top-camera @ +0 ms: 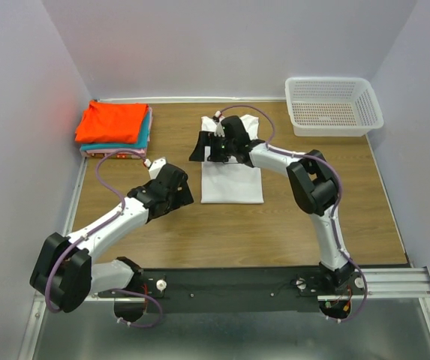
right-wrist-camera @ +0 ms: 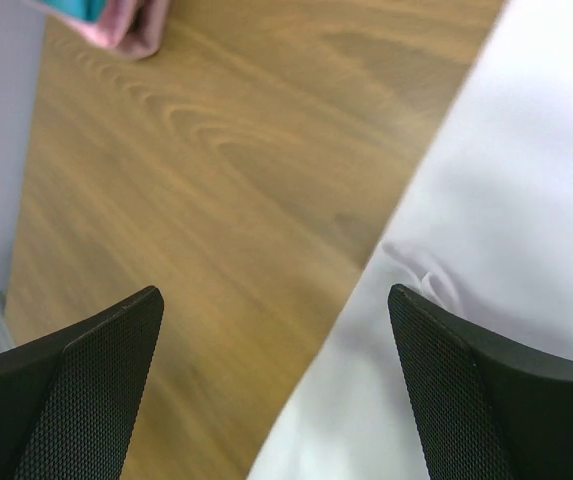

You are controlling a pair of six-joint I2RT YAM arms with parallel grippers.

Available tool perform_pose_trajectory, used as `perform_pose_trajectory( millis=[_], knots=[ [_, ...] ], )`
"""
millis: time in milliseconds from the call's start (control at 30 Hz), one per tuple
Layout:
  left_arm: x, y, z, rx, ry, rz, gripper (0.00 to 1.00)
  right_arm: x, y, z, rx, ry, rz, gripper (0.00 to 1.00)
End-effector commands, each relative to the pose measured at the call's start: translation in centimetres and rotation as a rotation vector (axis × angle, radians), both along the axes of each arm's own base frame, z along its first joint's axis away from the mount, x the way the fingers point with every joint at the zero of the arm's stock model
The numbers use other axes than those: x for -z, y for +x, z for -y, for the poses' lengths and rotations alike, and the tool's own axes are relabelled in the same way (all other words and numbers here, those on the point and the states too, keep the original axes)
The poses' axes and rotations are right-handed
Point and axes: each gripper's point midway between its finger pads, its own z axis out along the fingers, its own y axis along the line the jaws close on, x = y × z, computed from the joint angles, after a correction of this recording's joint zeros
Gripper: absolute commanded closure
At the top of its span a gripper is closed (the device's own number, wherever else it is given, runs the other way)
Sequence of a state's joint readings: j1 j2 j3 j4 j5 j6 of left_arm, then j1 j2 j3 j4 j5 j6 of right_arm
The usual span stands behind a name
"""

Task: Fold and stack the t-shirts
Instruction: Fold the tshirt

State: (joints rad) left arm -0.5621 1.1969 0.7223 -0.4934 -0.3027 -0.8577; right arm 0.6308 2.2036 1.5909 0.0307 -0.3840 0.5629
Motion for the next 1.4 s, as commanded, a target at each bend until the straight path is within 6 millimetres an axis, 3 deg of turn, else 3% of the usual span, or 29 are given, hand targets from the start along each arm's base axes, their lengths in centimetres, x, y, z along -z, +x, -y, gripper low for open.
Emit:
perform_pose_trajectory(
  millis=[0,133,267,433,467,533,567,600,767,800,833,867,900,933,1067,1133,1267,1333,1367],
  knots=[
    [0.0,-0.1,0.9,0.035,-0.056,0.014,0.02,2.2,3.8,1.4,0.078,-0.041,0.029,0.00],
    [0.4,-0.2,2.0,0.084,-0.092,0.013,0.02,4.2,3.6,1.3,0.031,-0.043,0.001,0.00],
    [0.4,0.3,3.0,0.133,-0.119,0.029,0.02,3.6,3.1,1.0,-0.009,-0.025,0.006,0.00],
    [0.1,1.7,4.7,0.196,-0.146,0.054,0.03,-2.9,3.6,1.1,-0.014,0.010,0.137,0.00],
    [-0.3,2.0,5.0,0.207,-0.151,0.067,0.04,-5.8,3.4,1.5,-0.002,0.026,0.181,0.00],
    [-0.3,2.4,5.5,0.222,-0.160,0.077,0.07,-7.8,3.6,2.8,0.062,0.014,0.219,0.00],
    [-0.4,2.5,5.7,0.229,-0.166,0.080,0.10,-10.7,3.3,3.6,0.098,0.033,0.255,0.00],
    [-0.2,2.7,6.0,0.236,-0.175,0.079,0.12,-9.9,2.9,5.1,0.171,0.005,0.226,0.00],
    [0.8,3.0,7.1,0.282,-0.187,0.055,0.37,-11.1,0.3,10.4,0.375,-0.024,0.210,0.00],
    [0.9,3.1,7.4,0.293,-0.192,0.056,0.39,-12.8,-0.4,11.5,0.408,-0.003,0.229,0.00],
    [1.4,3.2,7.6,0.305,-0.187,0.047,0.39,-10.9,-1.4,13.2,0.453,-0.047,0.207,0.00],
    [1.4,3.4,7.7,0.308,-0.185,0.049,0.39,-10.7,-1.8,14.2,0.484,-0.051,0.201,0.00],
    [1.8,3.2,8.1,0.325,-0.197,0.029,0.39,-12.2,-2.3,15.5,0.535,-0.041,0.232,0.00],
    [1.9,3.3,8.3,0.329,-0.198,0.025,0.39,-10.2,-3.3,16.9,0.562,-0.077,0.206,0.00],
    [2.8,3.1,8.8,0.349,-0.212,0.002,0.44,-9.0,-5.4,21.1,0.672,-0.113,0.211,0.00],
    [3.4,3.2,8.9,0.351,-0.209,-0.010,0.48,-9.4,-6.2,22.2,0.694,-0.114,0.226,0.00],
    [4.9,3.2,9.3,0.362,-0.201,-0.048,0.54,-6.9,-8.1,24.1,0.716,-0.182,0.176,0.00],
    [5.9,3.1,9.4,0.372,-0.194,-0.074,0.68,-6.0,-9.1,24.7,0.729,-0.198,0.143,0.00],
    [6.2,3.0,9.3,0.370,-0.190,-0.086,0.89,-5.6,-9.4,24.8,0.729,-0.200,0.129,0.00]
  ],
)
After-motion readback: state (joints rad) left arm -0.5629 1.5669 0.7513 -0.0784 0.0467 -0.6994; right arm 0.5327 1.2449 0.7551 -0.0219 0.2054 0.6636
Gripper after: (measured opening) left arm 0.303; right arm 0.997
